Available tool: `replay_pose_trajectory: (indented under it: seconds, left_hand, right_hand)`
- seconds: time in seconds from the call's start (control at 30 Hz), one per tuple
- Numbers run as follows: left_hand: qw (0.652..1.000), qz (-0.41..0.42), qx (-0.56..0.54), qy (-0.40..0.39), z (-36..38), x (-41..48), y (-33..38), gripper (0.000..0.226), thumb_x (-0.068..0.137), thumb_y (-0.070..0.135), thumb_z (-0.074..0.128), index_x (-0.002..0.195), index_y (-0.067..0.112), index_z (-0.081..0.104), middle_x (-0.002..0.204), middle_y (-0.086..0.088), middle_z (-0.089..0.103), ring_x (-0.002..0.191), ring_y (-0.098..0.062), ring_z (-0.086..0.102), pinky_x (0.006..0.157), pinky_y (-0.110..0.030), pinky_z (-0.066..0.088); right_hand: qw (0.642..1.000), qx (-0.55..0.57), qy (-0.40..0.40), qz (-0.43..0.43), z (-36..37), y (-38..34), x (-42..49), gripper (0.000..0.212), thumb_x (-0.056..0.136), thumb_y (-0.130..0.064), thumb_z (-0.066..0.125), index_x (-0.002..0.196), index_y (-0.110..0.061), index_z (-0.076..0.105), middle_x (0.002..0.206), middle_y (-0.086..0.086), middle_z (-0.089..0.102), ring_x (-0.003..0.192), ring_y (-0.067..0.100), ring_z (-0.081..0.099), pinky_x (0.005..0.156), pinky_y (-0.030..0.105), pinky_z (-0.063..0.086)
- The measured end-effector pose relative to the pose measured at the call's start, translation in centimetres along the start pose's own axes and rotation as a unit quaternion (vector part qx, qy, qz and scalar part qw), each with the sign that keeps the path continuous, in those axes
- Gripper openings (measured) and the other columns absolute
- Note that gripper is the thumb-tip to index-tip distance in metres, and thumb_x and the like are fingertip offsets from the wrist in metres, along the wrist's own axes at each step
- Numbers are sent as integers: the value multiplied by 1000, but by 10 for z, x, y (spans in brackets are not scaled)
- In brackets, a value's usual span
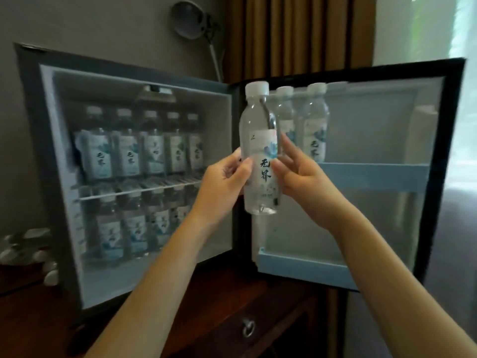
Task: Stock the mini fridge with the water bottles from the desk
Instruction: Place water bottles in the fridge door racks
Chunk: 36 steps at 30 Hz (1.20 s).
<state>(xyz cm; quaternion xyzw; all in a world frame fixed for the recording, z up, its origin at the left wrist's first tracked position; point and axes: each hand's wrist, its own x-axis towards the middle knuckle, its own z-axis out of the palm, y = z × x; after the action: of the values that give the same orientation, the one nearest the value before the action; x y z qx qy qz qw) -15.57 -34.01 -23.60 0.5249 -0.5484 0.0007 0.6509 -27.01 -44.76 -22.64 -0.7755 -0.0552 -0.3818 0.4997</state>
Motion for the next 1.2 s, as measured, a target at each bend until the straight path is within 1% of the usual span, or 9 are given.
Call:
replay_pose_trajectory:
  seconds: [0.13, 0.3, 0.43, 0.7, 0.83, 0.93, 1.0, 1.13, 1.2]
  left_hand:
    - [996, 74, -15, -46, 51, 41, 23, 50, 94, 32, 48, 140, 13, 40, 118, -3, 65, 111, -16, 61, 96, -45, 49]
    - [988, 138, 16, -64, 105, 83, 44, 51, 98, 20, 45, 146, 12, 29, 143, -5, 46, 128, -14, 46, 103, -35, 43]
    - [982, 163, 94, -16, 133, 109, 40, 44, 94, 14, 51, 138, 12, 44, 135, -3, 55, 121, -16, 52, 100, -39, 46]
    - [951, 215, 202, 91, 136, 124, 14, 41, 82, 14, 69, 121, 4, 59, 106, -12, 70, 88, -25, 69, 81, -41, 54]
    - [922, 281, 236, 123, 138, 120, 5, 35, 78, 12, 73, 112, 4, 66, 93, -16, 72, 82, -28, 70, 76, -33, 54]
    - [917, 284, 255, 117, 141, 119, -2, 32, 79, 9, 71, 110, 2, 67, 90, -17, 73, 80, -29, 69, 72, -28, 49]
    - [914, 292, 259, 113, 142, 118, -5, 30, 79, 8, 70, 108, 1, 67, 88, -16, 73, 78, -28, 69, 70, -25, 47]
    - [911, 290, 274, 107, 142, 112, -10, 28, 79, 8, 69, 106, 2, 69, 83, -15, 73, 78, -28, 70, 75, -29, 45]
    - [910, 300, 269, 96, 141, 111, -12, 28, 77, 9, 68, 104, 1, 70, 77, -14, 73, 66, -27, 69, 64, -28, 50]
  right_hand:
    - [995, -37, 80, -53, -55, -26, 0, 60, 97, -6, 41, 146, -35, 21, 112, -5, 65, 110, 12, 61, 98, 40, 47]
    - [980, -85, 146, -108, -105, -40, 8, 63, 97, 0, 37, 148, -34, 17, 127, -3, 57, 119, 8, 54, 103, 29, 41]
    - [978, -90, 164, -92, -130, -31, 16, 66, 97, 0, 36, 147, -37, 15, 132, -5, 54, 121, 5, 51, 97, 22, 40]
    - [986, -59, 152, -30, -145, -3, 28, 67, 97, 1, 37, 146, -39, 14, 136, 1, 53, 124, 15, 51, 110, 45, 34]
    - [984, -98, 147, 3, -147, -3, 30, 65, 99, -9, 40, 147, -39, 10, 116, 4, 66, 104, 16, 64, 92, 38, 50]
    - [977, -149, 154, 24, -148, -1, 28, 68, 97, -9, 45, 148, -35, 11, 97, 13, 65, 84, 21, 61, 72, 30, 50]
    - [971, -175, 158, 29, -149, 0, 28, 70, 95, -10, 49, 148, -34, 13, 89, 14, 63, 78, 20, 59, 70, 32, 49]
    - [967, -191, 166, 33, -147, -1, 29, 64, 91, -5, 51, 139, -42, 30, 82, -8, 60, 76, 14, 61, 68, 32, 51]
    - [968, -183, 170, 35, -147, -2, 30, 59, 90, -5, 51, 134, -41, 35, 86, -9, 58, 84, 18, 62, 74, 34, 52]
